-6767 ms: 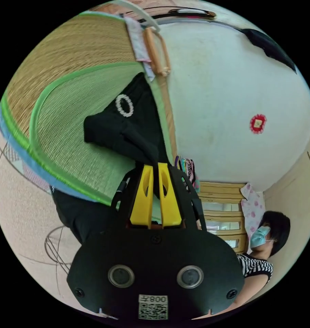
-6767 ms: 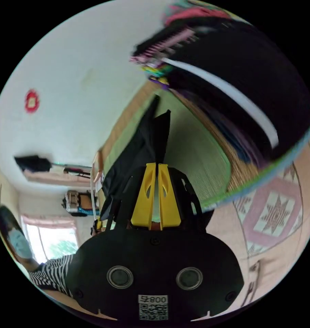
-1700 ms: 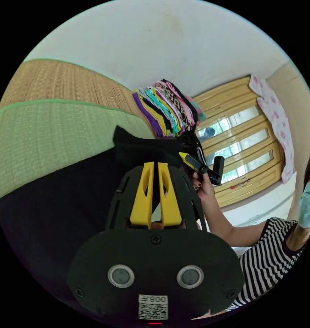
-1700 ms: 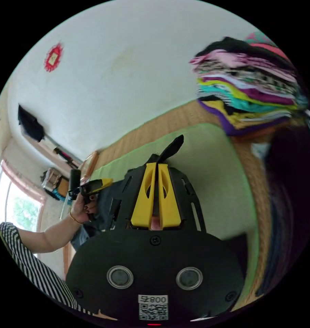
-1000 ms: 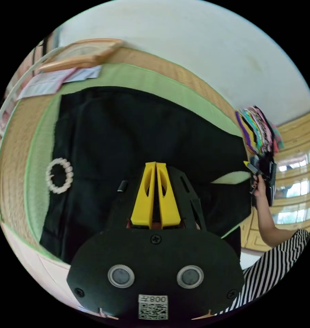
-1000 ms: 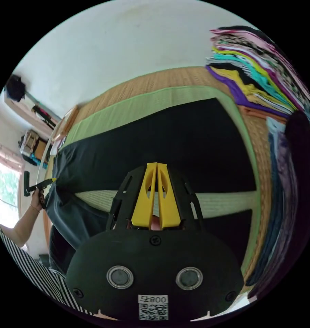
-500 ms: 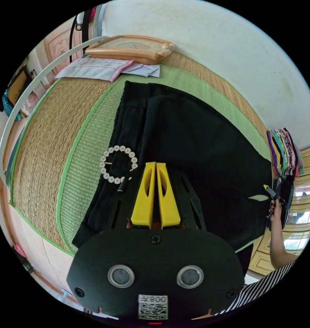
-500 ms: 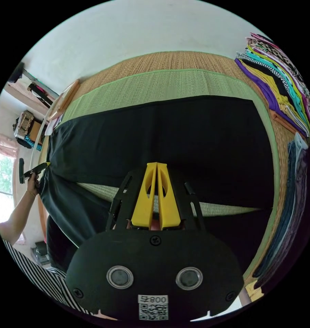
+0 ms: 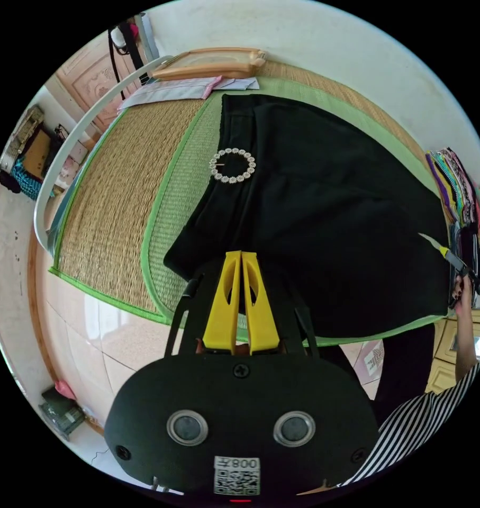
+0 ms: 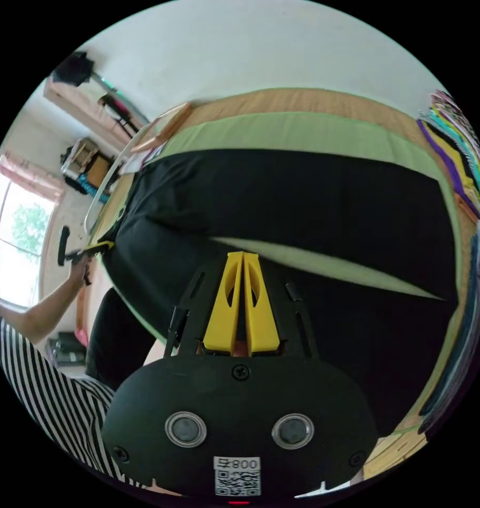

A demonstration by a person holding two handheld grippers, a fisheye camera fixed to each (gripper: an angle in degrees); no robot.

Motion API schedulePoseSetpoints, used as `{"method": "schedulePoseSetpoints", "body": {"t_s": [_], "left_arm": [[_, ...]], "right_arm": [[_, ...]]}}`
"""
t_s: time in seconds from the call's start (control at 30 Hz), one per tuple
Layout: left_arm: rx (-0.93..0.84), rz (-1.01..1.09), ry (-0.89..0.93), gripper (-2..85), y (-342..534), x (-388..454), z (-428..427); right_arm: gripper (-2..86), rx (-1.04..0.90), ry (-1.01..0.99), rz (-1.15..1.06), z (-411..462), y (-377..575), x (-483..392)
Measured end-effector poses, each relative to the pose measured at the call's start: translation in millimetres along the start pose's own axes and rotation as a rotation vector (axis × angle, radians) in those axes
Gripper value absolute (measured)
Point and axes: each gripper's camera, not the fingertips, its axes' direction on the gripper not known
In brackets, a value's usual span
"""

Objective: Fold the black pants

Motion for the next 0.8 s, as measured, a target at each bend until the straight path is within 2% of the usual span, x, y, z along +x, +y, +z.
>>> {"method": "schedulePoseSetpoints", "body": {"t_s": [0.07, 0.13, 0.2, 0.3, 0.47, 0.67, 0.8], "left_arm": [[-0.011, -0.006, -0.018, 0.0, 4, -7, 0], [-0.015, -0.009, -0.002, 0.0, 8, -12, 2], [-0.018, -0.008, 0.002, 0.0, 10, -13, 2], [0.025, -0.013, -0.013, 0.0, 16, -9, -4], [0.159, 0.069, 0.168, 0.0, 19, 23, -15], [0.137, 0.199, 0.257, 0.0, -11, 77, 12], [0.067, 0.202, 0.221, 0.1, -38, 96, 38]], "right_arm": [[0.1, -0.069, -0.028, -0.038, 20, 9, -26], [0.1, -0.126, 0.027, -0.097, 36, 20, -52], [0.1, -0.079, 0.123, -0.146, 39, 33, -78], [0.2, -0.069, 0.152, -0.152, 37, 33, -91], [0.2, -0.085, 0.079, -0.136, 29, 27, -91], [0.2, -0.089, 0.105, -0.146, 21, 26, -105], [0.2, -0.085, 0.134, -0.156, 15, 29, -113]]}}
